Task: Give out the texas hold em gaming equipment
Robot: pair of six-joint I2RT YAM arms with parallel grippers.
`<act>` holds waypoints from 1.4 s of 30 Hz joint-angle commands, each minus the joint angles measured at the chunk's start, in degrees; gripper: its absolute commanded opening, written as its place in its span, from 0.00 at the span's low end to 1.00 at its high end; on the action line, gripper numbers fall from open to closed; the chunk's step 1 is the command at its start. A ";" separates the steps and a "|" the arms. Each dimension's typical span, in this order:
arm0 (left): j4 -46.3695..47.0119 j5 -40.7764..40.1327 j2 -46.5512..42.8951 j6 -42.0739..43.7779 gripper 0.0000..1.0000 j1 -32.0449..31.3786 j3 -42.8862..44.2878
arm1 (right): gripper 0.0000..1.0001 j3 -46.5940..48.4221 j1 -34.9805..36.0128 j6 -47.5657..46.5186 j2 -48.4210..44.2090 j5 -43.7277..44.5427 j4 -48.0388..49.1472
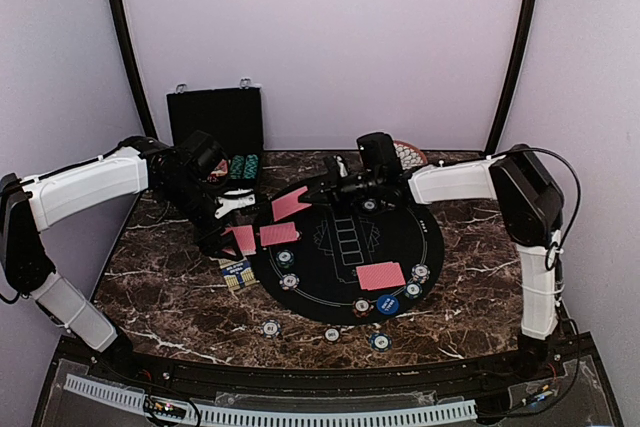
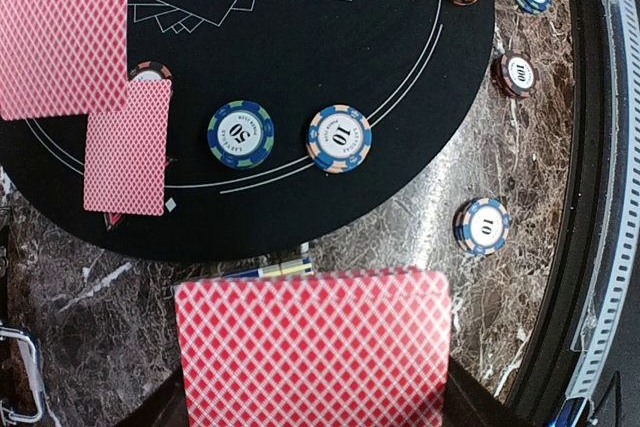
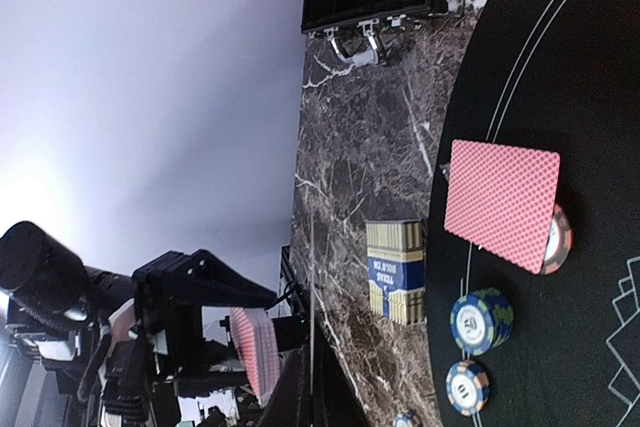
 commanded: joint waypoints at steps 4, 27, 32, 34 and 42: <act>-1.95 0.98 -2.45 0.34 0.00 0.30 1.38 | 0.00 11.03 0.60 -4.69 9.37 3.26 -7.98; -2.05 1.50 -2.37 0.08 0.00 0.31 1.20 | 0.24 19.15 2.26 -12.15 16.90 9.91 -21.14; -2.09 1.50 -2.13 0.00 0.00 0.38 1.52 | 0.37 17.53 2.66 -15.37 12.98 12.43 -24.08; -2.05 1.46 -2.09 -0.08 0.00 0.37 1.55 | 0.43 17.17 2.83 -16.81 11.61 13.38 -25.76; -1.93 1.55 -2.16 -0.14 0.00 0.32 1.48 | 0.65 12.64 2.87 -19.88 3.20 16.61 -27.28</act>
